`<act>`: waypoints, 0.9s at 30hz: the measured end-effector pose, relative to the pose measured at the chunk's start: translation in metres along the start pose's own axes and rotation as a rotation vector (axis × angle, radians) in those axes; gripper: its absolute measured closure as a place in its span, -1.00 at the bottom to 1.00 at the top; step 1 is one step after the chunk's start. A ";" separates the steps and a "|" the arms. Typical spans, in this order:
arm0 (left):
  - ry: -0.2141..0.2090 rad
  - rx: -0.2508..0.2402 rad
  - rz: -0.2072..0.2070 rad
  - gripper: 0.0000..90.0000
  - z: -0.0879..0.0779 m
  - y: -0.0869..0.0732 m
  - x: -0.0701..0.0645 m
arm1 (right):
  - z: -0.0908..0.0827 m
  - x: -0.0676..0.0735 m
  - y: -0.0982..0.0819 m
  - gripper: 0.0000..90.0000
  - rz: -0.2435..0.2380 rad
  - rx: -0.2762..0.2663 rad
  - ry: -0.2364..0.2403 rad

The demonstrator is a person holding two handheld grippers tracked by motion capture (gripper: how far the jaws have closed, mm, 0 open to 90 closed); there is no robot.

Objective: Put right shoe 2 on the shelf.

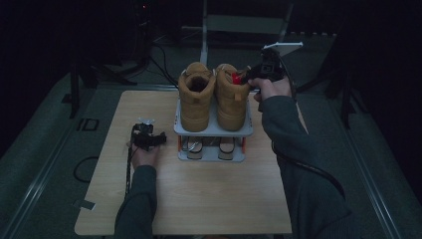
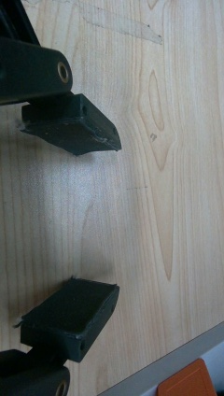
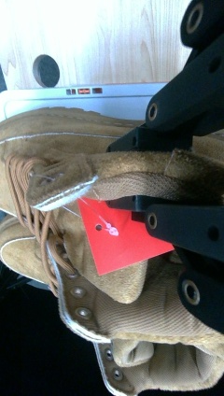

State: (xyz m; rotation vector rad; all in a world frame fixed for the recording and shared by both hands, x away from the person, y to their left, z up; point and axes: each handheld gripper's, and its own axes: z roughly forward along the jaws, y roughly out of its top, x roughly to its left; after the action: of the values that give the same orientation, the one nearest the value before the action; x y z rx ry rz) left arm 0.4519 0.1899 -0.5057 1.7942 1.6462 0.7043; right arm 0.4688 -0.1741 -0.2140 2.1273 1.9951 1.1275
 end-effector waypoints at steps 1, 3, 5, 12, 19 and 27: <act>0.000 0.000 0.000 -0.41 0.000 0.000 0.000 | 0.000 0.000 0.000 0.73 -0.001 0.004 0.002; 0.000 0.000 0.000 -0.41 0.000 0.000 0.000 | 0.001 0.001 -0.001 0.72 -0.007 0.005 0.001; 0.000 0.000 0.000 -0.41 0.000 0.000 0.000 | 0.002 0.002 -0.002 0.72 -0.019 0.005 -0.011; 0.000 0.000 0.000 -0.41 0.000 0.000 0.000 | 0.004 0.003 -0.006 0.72 -0.038 -0.003 -0.034; 0.000 0.000 0.000 -0.41 0.000 0.000 0.000 | 0.006 0.008 -0.011 0.63 -0.094 -0.008 -0.058; -0.001 0.000 0.000 -0.41 0.000 0.000 0.000 | 0.005 0.006 -0.008 0.35 -0.128 -0.020 -0.035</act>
State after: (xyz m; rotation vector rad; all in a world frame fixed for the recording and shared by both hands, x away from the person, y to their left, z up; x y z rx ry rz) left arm 0.4517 0.1896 -0.5057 1.7943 1.6458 0.7037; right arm 0.4641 -0.1652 -0.2188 1.9633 2.0619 1.0780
